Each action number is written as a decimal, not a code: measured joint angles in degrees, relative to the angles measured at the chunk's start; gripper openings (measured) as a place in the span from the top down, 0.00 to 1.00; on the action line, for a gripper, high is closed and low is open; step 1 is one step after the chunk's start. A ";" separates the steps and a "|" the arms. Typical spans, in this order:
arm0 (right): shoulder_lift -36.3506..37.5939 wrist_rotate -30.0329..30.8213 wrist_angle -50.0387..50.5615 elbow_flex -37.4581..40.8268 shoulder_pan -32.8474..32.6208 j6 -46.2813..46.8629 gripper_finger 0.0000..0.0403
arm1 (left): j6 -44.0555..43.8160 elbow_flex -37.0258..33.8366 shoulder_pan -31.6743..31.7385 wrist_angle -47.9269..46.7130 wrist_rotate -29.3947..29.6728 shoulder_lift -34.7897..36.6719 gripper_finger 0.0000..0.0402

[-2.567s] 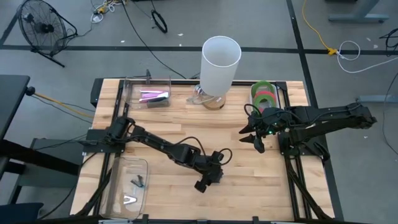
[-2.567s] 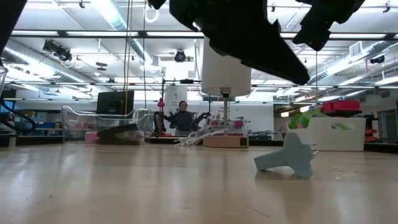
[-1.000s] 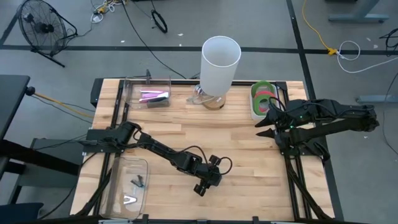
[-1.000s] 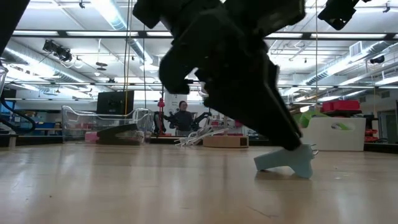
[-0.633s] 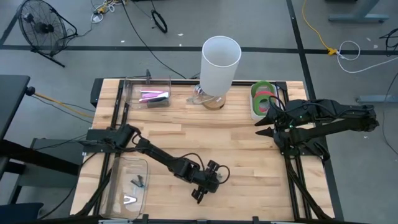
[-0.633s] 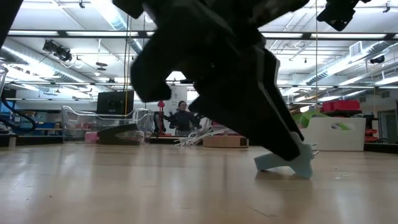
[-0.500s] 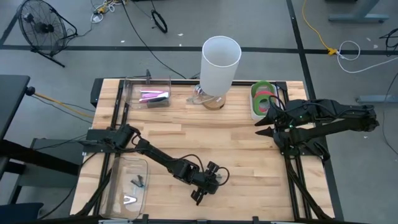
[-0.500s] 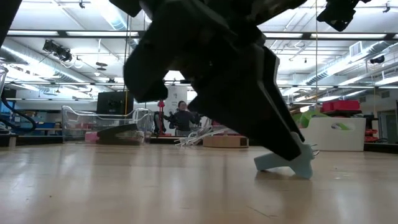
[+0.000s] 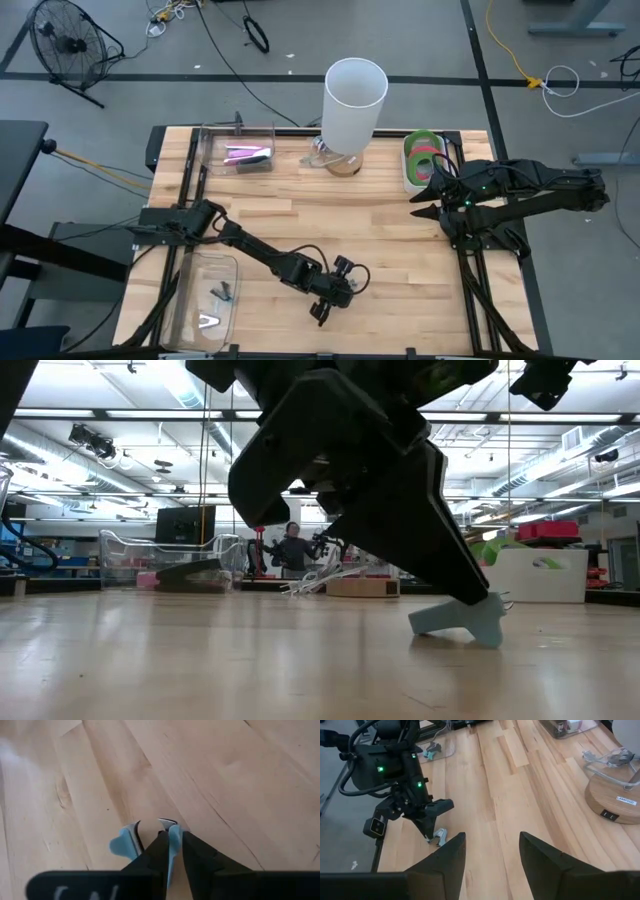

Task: Pick and place Stapler, Stapler remover, tape
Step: Put the light blue staple remover into the bottom transparent bin

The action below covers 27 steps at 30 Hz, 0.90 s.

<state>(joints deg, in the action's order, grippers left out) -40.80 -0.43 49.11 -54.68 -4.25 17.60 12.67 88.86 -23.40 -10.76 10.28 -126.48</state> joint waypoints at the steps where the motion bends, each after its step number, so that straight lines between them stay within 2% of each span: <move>1: 0.00 0.00 0.00 0.00 0.00 -0.06 0.54 | 0.00 0.00 0.04 0.00 0.00 0.00 0.87; 10: -0.01 0.00 -0.01 0.00 0.00 -0.08 0.54 | 0.00 0.06 0.09 0.04 -1.25 0.13 0.98; 18: -0.02 0.18 -0.01 0.00 0.01 -0.56 0.54 | -0.34 0.12 0.09 -0.03 -1.28 0.15 0.99; 23: -0.02 0.18 -0.01 0.00 0.02 -0.56 0.54 | -1.08 4.84 0.09 -5.97 -1.07 0.15 0.99; 27: -0.02 0.16 -0.01 0.00 0.02 -0.70 0.54 | -1.02 10.87 0.09 -14.92 -1.04 0.15 0.99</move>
<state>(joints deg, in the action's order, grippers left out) -40.82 -0.27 49.10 -54.68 -4.23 16.90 11.65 99.73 -23.31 -25.68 9.24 -126.32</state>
